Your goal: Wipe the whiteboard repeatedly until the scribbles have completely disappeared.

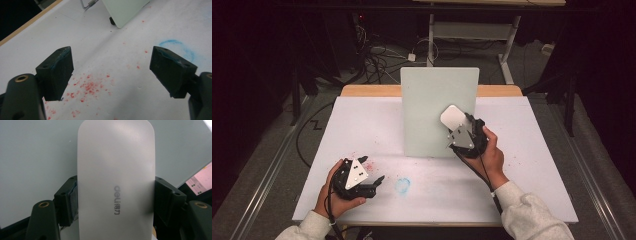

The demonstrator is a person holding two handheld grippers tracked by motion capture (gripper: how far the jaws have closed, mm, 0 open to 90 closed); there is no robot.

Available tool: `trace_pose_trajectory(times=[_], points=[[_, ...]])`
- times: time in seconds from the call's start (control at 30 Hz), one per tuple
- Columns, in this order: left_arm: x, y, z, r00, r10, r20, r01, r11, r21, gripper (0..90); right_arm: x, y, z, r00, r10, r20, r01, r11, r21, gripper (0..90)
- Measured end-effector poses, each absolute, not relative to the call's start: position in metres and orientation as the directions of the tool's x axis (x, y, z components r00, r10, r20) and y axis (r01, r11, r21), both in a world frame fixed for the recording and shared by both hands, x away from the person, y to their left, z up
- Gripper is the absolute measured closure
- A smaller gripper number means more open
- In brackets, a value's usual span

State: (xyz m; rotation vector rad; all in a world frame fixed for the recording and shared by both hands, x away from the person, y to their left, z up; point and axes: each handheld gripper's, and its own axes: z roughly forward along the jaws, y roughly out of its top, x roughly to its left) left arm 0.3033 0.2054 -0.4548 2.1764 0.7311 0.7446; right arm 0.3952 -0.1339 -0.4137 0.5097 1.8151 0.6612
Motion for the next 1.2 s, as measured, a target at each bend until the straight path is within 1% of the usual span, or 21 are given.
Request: trace_pose_trajectory(times=[0.1,0.13,0.23,0.33,0.47,0.6,0.63,0.7,0.87,1.03,1.1,1.2], points=[[0.304,0.204,-0.455,0.674,0.681,0.286,0.272,-0.589,0.761,18.4,0.393,-0.135,-0.419,-0.329,0.62,-0.712,0.03,0.761,0.648,30.9],[0.303,0.204,-0.455,0.674,0.681,0.286,0.271,-0.588,0.762,18.4,0.394,-0.135,-0.416,-0.337,0.626,-0.703,0.032,0.754,0.656,30.9],[0.304,0.204,-0.455,0.674,0.681,0.285,0.271,-0.588,0.762,18.4,0.397,-0.137,-0.408,-0.313,0.647,-0.695,0.036,0.739,0.673,30.9],[0.304,0.205,-0.456,0.674,0.682,0.283,0.272,-0.586,0.763,18.3,0.399,-0.14,-0.404,-0.31,0.666,-0.678,0.04,0.722,0.691,30.9],[0.303,0.205,-0.455,0.675,0.68,0.285,0.273,-0.589,0.761,18.4,0.393,-0.138,-0.418,-0.319,0.637,-0.702,0.039,0.749,0.662,30.9],[0.303,0.205,-0.455,0.674,0.681,0.286,0.271,-0.589,0.762,18.3,0.385,-0.138,-0.438,-0.355,0.603,-0.714,0.041,0.774,0.632,30.9],[0.303,0.205,-0.455,0.674,0.681,0.286,0.271,-0.589,0.762,18.4,0.385,-0.138,-0.438,-0.355,0.603,-0.714,0.041,0.774,0.632,30.9],[0.304,0.204,-0.455,0.674,0.68,0.287,0.272,-0.59,0.76,18.4,0.379,-0.138,-0.451,-0.375,0.571,-0.731,0.041,0.797,0.602,30.9],[0.303,0.204,-0.455,0.674,0.68,0.288,0.271,-0.591,0.76,18.4,0.375,-0.137,-0.461,-0.39,0.548,-0.74,0.038,0.813,0.581,30.9],[0.303,0.205,-0.455,0.675,0.68,0.287,0.271,-0.59,0.761,18.4,0.377,-0.137,-0.457,-0.396,0.544,-0.739,0.037,0.814,0.579,30.9],[0.303,0.204,-0.455,0.674,0.68,0.288,0.27,-0.59,0.761,18.4,0.379,-0.137,-0.452,-0.378,0.55,-0.745,0.035,0.812,0.582,30.9],[0.304,0.204,-0.455,0.675,0.68,0.287,0.27,-0.59,0.761,18.4,0.385,-0.139,-0.439,-0.35,0.593,-0.725,0.037,0.782,0.622,30.9]])
